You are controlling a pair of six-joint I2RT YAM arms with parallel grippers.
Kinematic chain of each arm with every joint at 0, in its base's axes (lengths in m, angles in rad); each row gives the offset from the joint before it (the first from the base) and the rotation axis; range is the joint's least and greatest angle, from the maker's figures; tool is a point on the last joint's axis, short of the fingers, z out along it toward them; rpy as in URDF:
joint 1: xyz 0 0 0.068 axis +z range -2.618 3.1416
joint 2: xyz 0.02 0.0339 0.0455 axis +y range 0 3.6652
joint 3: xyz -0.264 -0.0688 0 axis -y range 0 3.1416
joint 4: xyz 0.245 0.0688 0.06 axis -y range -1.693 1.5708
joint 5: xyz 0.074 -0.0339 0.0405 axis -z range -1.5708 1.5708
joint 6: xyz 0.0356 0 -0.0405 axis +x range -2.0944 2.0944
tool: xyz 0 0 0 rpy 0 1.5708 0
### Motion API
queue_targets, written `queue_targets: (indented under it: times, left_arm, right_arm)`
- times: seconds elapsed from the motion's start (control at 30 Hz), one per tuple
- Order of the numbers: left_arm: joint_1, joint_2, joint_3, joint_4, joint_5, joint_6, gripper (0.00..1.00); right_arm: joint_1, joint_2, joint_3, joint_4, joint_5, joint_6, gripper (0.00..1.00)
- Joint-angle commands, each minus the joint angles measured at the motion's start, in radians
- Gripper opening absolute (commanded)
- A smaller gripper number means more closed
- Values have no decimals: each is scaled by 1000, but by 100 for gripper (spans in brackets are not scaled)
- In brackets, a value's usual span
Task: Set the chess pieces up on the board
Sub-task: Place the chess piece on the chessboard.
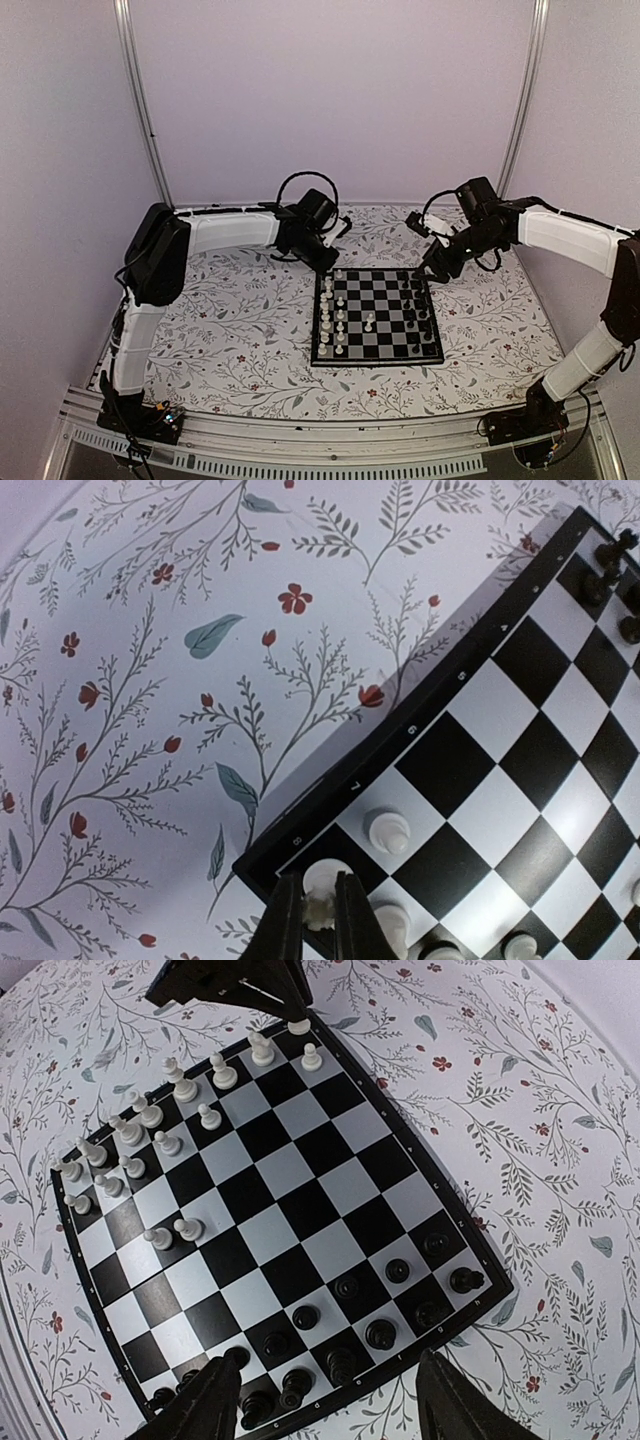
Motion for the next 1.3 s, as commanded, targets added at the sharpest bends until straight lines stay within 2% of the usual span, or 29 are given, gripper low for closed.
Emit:
queue_targets:
  times: [0.0, 0.57, 0.93, 1.13, 1.27]
  left_arm:
    - [4, 28, 38, -33, 1, 4, 5]
    - [4, 68, 64, -71, 7, -3, 12]
    - [3, 62, 85, -95, -16, -8, 27]
    - [-1, -2, 89, -96, -48, -33, 32]
    - [-21, -99, 86, -90, -67, -21, 33]
  right_arm:
    - [0, 17, 19, -16, -21, -4, 64]
    - [0, 24, 15, -24, -25, -7, 66]
    - [0, 20, 21, -31, -25, -7, 67]
    - [1, 21, 54, -53, 19, -14, 67]
    - [0, 12, 88, -49, 94, -15, 68]
